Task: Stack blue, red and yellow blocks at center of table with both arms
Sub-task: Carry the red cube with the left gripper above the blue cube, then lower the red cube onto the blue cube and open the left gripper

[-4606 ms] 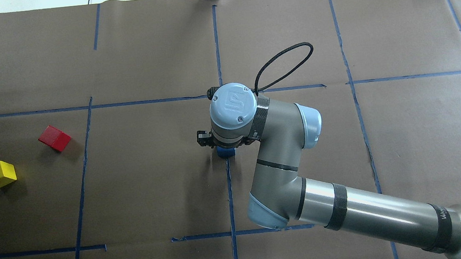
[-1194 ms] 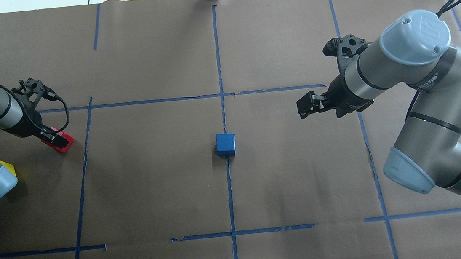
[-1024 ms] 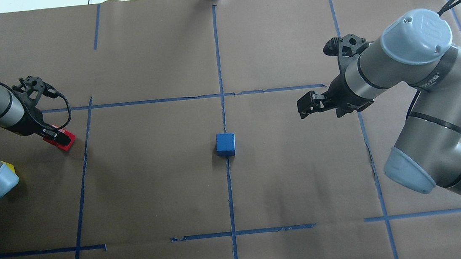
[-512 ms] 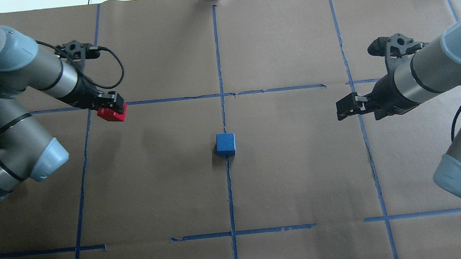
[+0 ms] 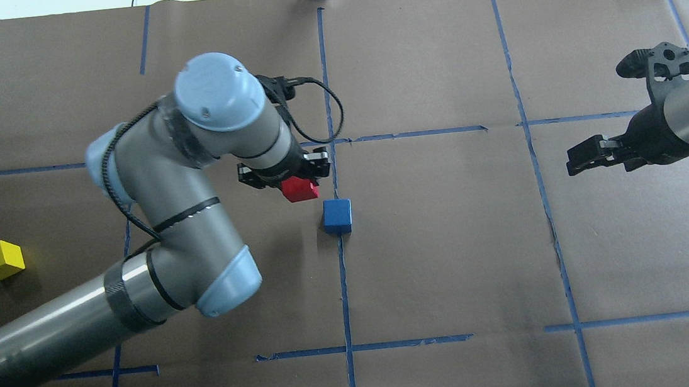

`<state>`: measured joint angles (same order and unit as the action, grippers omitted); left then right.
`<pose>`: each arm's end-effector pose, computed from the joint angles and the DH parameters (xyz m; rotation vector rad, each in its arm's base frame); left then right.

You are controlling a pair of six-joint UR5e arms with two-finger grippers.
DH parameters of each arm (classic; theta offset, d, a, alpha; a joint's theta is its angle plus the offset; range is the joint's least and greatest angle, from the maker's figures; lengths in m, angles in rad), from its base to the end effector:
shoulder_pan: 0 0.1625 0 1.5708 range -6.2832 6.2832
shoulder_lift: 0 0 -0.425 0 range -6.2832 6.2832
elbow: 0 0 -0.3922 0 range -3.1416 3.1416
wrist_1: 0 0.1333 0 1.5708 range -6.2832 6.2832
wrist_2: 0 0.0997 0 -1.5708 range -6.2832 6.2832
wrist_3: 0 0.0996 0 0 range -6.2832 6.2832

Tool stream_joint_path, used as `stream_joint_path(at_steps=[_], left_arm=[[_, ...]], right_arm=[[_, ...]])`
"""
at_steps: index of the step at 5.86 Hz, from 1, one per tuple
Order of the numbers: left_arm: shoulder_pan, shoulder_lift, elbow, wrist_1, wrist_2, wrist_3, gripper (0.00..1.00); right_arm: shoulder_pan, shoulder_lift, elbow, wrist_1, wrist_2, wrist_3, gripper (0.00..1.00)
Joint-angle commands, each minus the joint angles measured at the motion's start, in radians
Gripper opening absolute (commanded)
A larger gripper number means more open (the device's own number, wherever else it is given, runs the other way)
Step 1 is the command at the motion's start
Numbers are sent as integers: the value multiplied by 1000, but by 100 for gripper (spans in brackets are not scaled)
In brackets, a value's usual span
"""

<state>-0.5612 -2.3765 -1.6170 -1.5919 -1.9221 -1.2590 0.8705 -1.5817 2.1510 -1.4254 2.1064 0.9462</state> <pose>0.5404 -0.4567 0.1454 0.0673 0.9210 -0.0781 -0.2315 -0.4027 0.3754 0.0981 -0.8583 0.0391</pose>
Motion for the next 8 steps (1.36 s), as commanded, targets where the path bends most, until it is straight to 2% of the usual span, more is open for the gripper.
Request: stream_joint_path(at_steps=[1,3,4,8], left_arm=[[99,-85,44,113,72,-4,0],[98,-107,92,118,74,110,0],[98,-109,100,112,112,113,0],[96,-113,109,104,124,112,0]], right_arm=[[21,-30,6,2,21,-32,100],[18,-31,-2,8,21,-30,100],[16,-29,-2,8,21,-30,100],[15,-27,-5,8,21,-29,100]])
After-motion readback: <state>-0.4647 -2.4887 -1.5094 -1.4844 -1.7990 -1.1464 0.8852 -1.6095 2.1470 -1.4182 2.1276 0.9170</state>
